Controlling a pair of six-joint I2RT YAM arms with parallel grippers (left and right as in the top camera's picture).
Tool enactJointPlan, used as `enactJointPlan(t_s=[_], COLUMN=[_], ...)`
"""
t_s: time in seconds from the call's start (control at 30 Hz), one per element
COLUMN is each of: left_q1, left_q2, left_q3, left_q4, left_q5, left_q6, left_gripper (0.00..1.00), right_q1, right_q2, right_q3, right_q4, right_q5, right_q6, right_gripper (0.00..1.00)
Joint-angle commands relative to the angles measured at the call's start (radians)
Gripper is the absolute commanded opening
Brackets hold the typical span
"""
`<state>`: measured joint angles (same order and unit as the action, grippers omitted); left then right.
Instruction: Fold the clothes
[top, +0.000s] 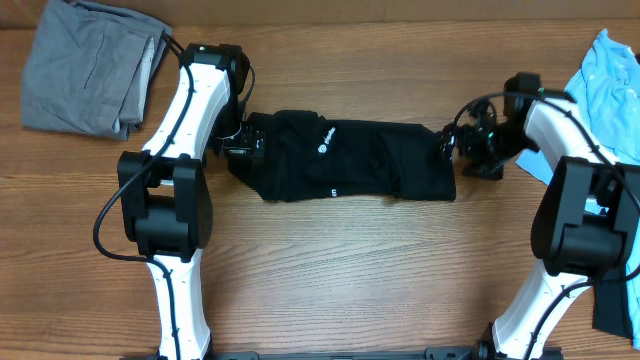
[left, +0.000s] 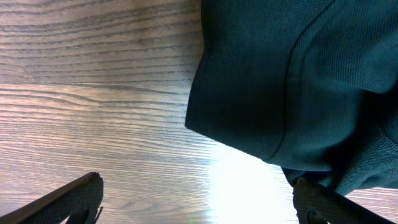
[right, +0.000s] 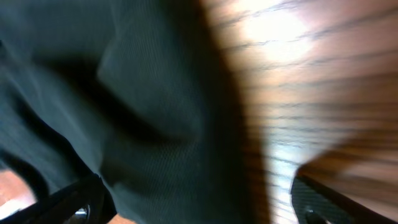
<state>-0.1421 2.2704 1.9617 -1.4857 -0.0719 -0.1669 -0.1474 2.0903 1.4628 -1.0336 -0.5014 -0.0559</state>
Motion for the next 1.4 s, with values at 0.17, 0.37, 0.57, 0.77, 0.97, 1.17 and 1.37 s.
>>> enactJointPlan(t_s=[0.17, 0.37, 0.57, 0.77, 0.97, 1.17, 1.37], left_q1=[0.000, 0.000, 0.000, 0.000, 0.024, 0.093, 0.153], left_q2=[-0.021, -0.021, -0.021, -0.021, -0.021, -0.016, 0.007], left_q3=[0.005, 0.005, 0.005, 0.005, 0.005, 0.004, 0.003], left_q4=[0.000, 0.002, 0.002, 0.011, 0.098, 0.165, 0.187], left_q5=[-0.005, -0.005, -0.005, 0.003, 0.183, 0.362, 0.503], left_q6=[-0.021, -0.021, -0.021, -0.020, 0.068, 0.152, 0.250], left_gripper=[1.00, 1.00, 1.00, 1.00, 1.00, 1.00, 1.00], right_q1=[0.031, 0.022, 0.021, 0.021, 0.021, 0.012, -0.010], right_q2=[-0.002, -0.003, -0.054, -0.109, -0.103, -0.103, -0.103], right_q3=[-0.130, -0.105, -0.019, 0.048, 0.045, 0.045, 0.045], right_q4=[0.084, 0.092, 0.023, -0.042, -0.066, -0.087, -0.093], right_q5=[-0.118, -0.071, 0.164, 0.224, 0.225, 0.278, 0.280], right_q6=[0.003, 0.139, 0.274, 0.258, 0.258, 0.266, 0.266], right_gripper=[0.77, 0.04, 0.04, 0.04, 0.96, 1.00, 1.00])
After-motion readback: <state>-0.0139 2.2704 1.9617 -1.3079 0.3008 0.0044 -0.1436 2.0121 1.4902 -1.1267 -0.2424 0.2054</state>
